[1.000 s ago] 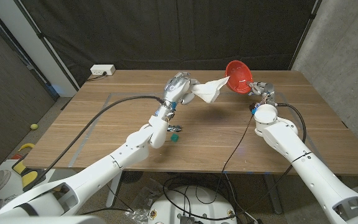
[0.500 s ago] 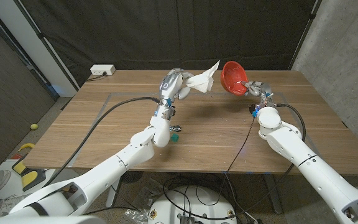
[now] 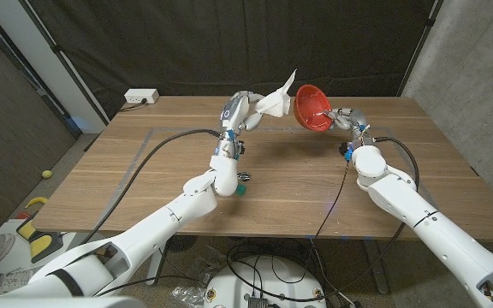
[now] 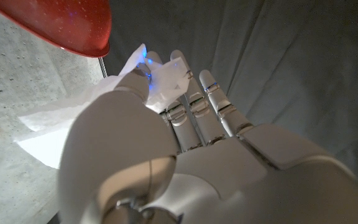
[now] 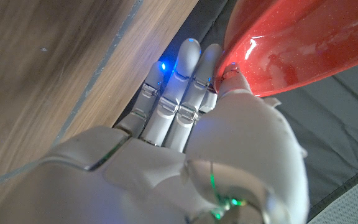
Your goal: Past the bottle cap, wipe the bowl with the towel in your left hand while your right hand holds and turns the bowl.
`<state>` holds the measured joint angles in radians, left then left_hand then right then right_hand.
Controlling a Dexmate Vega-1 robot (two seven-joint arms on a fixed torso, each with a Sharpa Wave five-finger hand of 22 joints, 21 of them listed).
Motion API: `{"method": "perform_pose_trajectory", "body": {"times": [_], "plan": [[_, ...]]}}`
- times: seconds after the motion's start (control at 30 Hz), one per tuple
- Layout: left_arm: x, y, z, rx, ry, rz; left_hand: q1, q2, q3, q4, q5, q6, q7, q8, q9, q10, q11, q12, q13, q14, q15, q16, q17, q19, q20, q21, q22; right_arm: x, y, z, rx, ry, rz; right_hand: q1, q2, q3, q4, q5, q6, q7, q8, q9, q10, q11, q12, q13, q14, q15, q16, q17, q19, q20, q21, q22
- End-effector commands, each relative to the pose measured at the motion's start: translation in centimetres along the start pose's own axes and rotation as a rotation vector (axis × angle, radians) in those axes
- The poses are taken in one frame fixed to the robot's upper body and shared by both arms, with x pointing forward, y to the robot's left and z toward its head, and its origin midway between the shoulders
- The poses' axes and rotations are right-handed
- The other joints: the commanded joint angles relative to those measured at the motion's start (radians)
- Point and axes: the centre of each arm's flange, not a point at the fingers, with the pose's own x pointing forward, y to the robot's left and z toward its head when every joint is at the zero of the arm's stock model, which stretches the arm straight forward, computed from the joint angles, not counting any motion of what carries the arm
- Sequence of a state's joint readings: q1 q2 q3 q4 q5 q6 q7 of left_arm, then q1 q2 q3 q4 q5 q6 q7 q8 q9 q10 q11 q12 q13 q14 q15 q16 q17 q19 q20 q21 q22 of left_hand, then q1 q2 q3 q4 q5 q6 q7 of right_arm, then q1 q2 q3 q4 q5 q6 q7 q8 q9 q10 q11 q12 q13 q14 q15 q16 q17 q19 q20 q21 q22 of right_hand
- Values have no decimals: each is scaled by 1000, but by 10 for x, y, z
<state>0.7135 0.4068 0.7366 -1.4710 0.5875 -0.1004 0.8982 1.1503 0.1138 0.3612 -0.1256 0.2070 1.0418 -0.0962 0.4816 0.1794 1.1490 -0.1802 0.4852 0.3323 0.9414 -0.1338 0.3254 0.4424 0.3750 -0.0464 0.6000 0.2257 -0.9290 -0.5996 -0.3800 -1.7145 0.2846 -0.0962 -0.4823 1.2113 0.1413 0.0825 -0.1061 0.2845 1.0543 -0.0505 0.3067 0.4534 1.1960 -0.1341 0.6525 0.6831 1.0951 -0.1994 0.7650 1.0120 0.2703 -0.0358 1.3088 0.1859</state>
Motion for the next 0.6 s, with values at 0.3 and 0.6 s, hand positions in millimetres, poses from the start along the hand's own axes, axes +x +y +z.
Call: {"method": "perform_pose_trajectory", "body": {"times": [0.3,0.6], "plan": [[39,-17,-11,-133,60,-163,15,16,-2,5,6,26,10,-15,7,-4,-17,-4,13,-13,-103,-16,9,-17,-12,17,6,4,13,20,-83,-90,77,0,8,-4,1,-4,18,-17,-6,5,-1,4,-5,7,-1,-32,-4,9,-5,-125,-9,3],[53,-25,-13,-204,58,-253,22,15,-3,3,11,25,-4,-23,8,-16,-17,-7,21,-15,-107,-21,16,-25,-10,25,6,11,18,22,-92,-85,74,1,7,-3,1,-4,20,-17,-10,6,-2,5,-8,9,-2,-32,-7,11,-7,-125,-14,4]]}}
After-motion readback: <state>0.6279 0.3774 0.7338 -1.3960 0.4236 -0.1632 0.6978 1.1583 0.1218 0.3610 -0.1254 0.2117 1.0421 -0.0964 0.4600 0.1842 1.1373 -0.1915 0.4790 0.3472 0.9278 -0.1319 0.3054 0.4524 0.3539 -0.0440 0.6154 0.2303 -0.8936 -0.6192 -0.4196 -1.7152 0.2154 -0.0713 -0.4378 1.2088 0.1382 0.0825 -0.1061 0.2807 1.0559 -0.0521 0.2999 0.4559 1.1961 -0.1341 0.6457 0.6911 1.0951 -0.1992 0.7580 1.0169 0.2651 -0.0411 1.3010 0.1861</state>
